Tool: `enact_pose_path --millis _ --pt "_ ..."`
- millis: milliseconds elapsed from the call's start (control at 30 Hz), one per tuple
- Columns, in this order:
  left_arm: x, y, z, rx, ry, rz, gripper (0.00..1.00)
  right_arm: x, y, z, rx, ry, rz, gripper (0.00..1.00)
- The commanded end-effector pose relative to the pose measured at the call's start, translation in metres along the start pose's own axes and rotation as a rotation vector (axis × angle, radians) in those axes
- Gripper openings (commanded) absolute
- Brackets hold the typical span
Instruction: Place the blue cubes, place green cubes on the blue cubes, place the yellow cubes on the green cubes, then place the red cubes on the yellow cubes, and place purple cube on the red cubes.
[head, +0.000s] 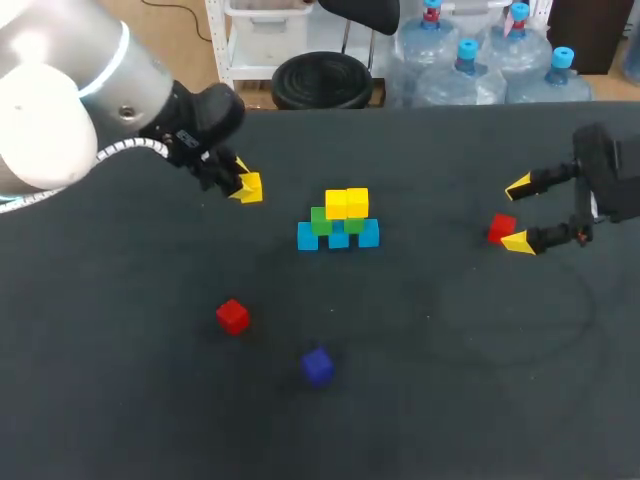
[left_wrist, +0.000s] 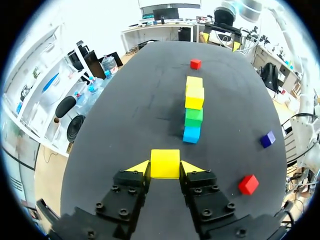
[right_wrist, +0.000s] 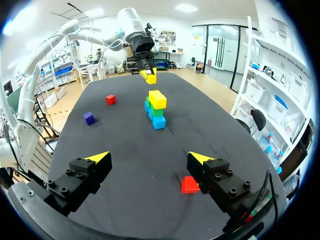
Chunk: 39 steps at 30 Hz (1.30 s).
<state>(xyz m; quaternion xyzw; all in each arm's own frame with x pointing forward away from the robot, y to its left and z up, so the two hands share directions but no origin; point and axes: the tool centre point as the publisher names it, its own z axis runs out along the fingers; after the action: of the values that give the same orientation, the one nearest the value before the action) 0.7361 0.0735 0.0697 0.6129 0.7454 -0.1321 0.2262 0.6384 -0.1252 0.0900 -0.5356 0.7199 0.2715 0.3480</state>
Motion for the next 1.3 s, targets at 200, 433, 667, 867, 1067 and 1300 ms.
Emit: enact_pose_path --millis 200,433,667,867,1067,1300 --pt "-0.013 -0.007 0.006 0.036 -0.024 0.029 0.00 0.000 0.000 0.000 0.000 -0.002 -0.001 1.00" --pt "-0.027 -0.014 0.007 0.059 -0.075 0.065 0.00 0.000 0.000 0.000 0.000 -0.002 -0.001 1.00" --pt "-0.035 -0.021 0.011 0.079 -0.081 0.080 0.00 0.000 0.000 0.000 0.000 -0.002 -0.001 1.00" --pt "-0.043 -0.024 0.014 0.093 -0.088 0.099 0.00 0.000 0.000 0.000 0.000 -0.002 -0.001 1.00" --pt "-0.051 -0.028 0.017 0.114 -0.099 0.115 0.00 0.000 0.000 0.000 0.000 -0.002 -0.001 1.00" --pt "-0.053 -0.032 0.021 0.123 -0.102 0.118 0.00 0.000 0.000 0.000 0.000 -0.002 -0.001 1.00"
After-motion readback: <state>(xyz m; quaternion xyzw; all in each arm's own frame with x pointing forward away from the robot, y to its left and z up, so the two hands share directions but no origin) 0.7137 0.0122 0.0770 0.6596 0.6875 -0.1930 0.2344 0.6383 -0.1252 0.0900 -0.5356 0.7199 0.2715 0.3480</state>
